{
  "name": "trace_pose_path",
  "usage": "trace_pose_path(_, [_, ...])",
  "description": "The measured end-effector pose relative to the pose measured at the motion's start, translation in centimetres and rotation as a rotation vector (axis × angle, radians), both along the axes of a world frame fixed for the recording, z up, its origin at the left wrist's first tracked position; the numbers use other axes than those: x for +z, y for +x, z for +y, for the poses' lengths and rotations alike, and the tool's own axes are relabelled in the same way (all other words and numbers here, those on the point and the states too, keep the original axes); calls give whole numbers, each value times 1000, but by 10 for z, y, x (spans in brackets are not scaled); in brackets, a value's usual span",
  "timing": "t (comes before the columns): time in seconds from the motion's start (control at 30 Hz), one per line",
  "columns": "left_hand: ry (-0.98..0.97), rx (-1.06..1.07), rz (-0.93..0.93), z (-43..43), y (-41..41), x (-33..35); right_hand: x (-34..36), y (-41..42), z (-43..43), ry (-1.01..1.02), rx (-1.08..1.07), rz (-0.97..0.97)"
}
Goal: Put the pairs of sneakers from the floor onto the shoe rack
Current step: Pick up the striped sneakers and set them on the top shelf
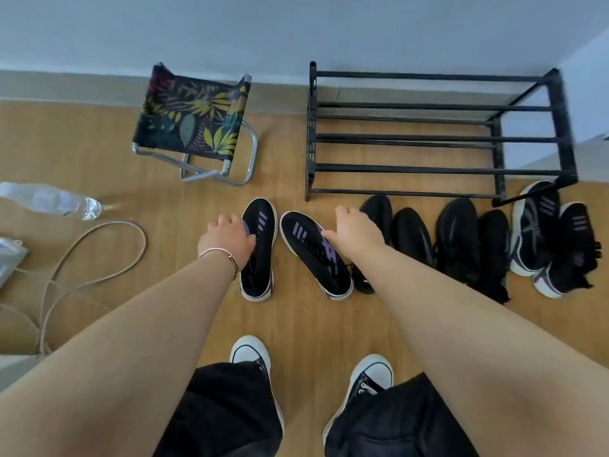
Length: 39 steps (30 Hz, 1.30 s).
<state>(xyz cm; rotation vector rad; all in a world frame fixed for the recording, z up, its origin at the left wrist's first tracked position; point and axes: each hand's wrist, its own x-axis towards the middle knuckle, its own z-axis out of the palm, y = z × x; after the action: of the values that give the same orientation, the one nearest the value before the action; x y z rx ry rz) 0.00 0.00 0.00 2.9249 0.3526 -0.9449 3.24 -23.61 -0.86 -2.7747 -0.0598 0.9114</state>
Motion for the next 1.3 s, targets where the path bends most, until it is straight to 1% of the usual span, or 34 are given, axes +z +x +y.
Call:
trace_pose_path(0.2, [-36,156,106,0,-8,-92,-85,-10,9,2,-87,89])
trace_pose_path(0.3, [-51,208,105,1,-16,-128,-119,-18,11,8,-143,124])
trace_pose_path(0.37, [-69,291,101,3,-21,-147,-137,-25,11,6,-172,131])
trace_pose_path(0.5, [-125,510,107,7,-22,-176,-161,-38,9,51,-261,61])
trace_pose_path(0.6, [-122,563,67,8,-26,-187,-169,-42,9,91,-339,12])
trace_pose_path(0.7, [-144,592,36,10,-34,-193,-172,-42,8,115,-402,16])
trace_pose_path(0.8, [-180,664,19,7,-39,-193,-172,-43,4,192,-488,54])
trace_pose_path(0.97, [-275,774,-120,3,-41,-170,-156,-50,-4,268,-549,76])
trace_pose_path(1.1, [-342,809,-205,7,-42,-128,-120,-50,-4,312,-569,45])
trace_pose_path(1.3, [-379,836,-280,5,-29,-50,-45,-26,-6,392,-546,42])
